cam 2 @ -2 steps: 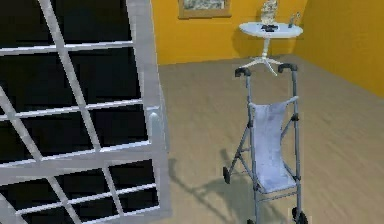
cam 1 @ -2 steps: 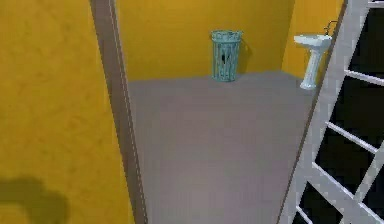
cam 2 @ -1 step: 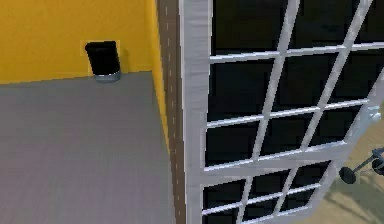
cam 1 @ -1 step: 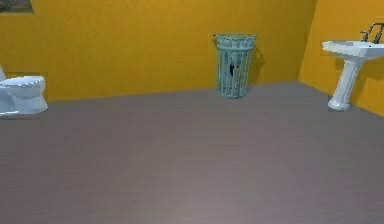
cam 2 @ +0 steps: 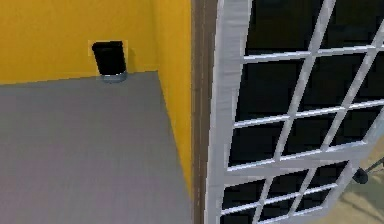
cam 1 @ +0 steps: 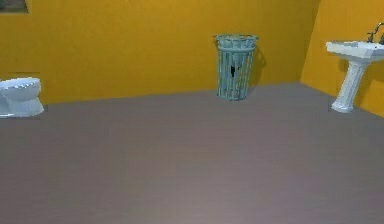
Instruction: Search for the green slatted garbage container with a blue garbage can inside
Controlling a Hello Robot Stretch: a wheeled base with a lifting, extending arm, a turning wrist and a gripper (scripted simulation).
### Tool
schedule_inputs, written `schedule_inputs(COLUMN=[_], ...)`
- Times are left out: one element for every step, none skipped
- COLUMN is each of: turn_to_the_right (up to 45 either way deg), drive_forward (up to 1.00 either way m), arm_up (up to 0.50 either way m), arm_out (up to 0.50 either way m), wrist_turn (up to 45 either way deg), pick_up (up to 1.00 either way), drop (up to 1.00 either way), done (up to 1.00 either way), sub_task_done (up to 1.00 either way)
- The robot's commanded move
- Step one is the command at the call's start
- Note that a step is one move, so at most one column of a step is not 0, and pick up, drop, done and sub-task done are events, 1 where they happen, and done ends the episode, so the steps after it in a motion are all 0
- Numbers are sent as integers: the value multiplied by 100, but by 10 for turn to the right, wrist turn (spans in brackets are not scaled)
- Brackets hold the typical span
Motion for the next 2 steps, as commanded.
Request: schedule_inputs(turn_to_the_right=[90,0], drive_forward=[0,100], arm_up=[0,0], arm_out=[0,0], wrist_turn=[0,0], pick_up=[0,0], drop=[0,0], done=[0,0], sub_task_done=[0,0])
